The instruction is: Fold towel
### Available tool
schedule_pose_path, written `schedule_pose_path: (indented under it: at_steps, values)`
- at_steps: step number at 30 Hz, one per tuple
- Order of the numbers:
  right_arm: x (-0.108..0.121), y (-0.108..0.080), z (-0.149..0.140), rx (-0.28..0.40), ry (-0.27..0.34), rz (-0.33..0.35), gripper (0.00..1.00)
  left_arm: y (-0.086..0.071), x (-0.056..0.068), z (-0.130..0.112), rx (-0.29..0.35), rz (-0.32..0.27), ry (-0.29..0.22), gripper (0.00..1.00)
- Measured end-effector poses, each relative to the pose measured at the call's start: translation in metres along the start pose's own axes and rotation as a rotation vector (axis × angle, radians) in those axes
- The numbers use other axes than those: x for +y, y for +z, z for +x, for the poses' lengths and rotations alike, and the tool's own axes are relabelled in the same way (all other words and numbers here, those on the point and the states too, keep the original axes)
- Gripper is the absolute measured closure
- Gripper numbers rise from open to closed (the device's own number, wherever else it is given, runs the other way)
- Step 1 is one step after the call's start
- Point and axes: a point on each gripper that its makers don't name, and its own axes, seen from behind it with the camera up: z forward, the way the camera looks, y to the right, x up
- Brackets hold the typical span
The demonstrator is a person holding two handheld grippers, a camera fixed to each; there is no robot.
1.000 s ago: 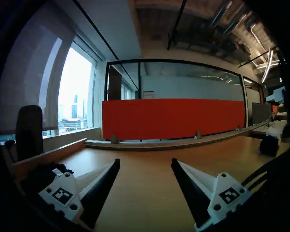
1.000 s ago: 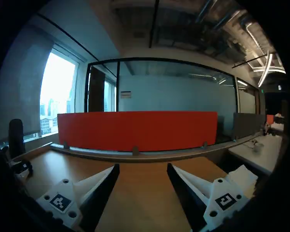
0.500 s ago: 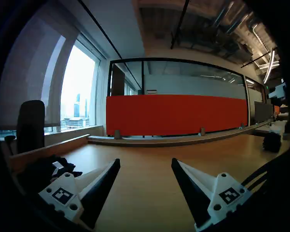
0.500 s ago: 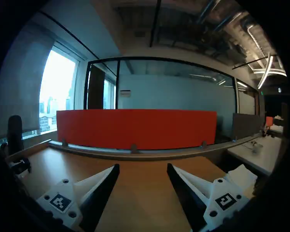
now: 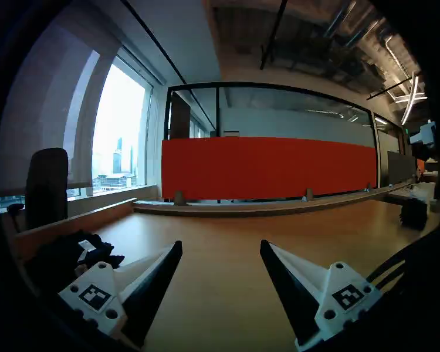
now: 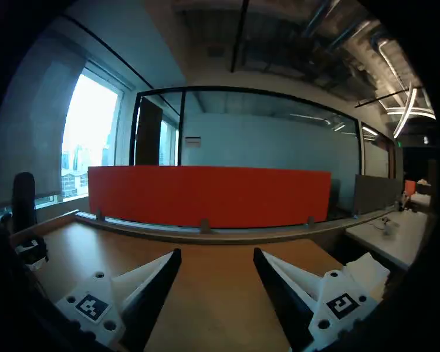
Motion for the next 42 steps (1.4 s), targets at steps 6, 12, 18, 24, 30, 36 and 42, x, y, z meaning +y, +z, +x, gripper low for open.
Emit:
schedule_pose_path:
  at_steps: [6, 12, 18, 24, 30, 36, 42]
  values:
    - [-0.001, -0.001, 0.002, 0.002, -0.003, 0.007, 0.05, 0.000, 0.000, -0.002, -0.001, 0.000, 0.001, 0.01]
    - [0.007, 0.002, 0.006, 0.019, -0.005, -0.001, 0.04, 0.001, 0.001, -0.002, -0.001, 0.000, 0.001, 0.01]
    - [0.019, 0.006, 0.009, 0.041, -0.012, -0.014, 0.03, 0.001, 0.001, -0.002, -0.001, 0.000, 0.002, 0.01]
    - [0.027, 0.009, 0.006, 0.061, 0.000, -0.005, 0.04, 0.001, 0.000, -0.002, -0.001, 0.000, 0.001, 0.01]
    - [0.037, 0.009, -0.007, 0.074, 0.033, -0.007, 0.04, 0.001, 0.000, -0.002, -0.001, 0.000, 0.002, 0.01]
    - [0.038, 0.009, -0.028, 0.077, 0.052, -0.006, 0.04, 0.001, 0.001, -0.002, -0.001, 0.000, 0.002, 0.01]
    - [0.035, 0.010, -0.053, 0.068, 0.055, 0.010, 0.04, 0.000, 0.001, -0.002, -0.001, 0.000, 0.002, 0.01]
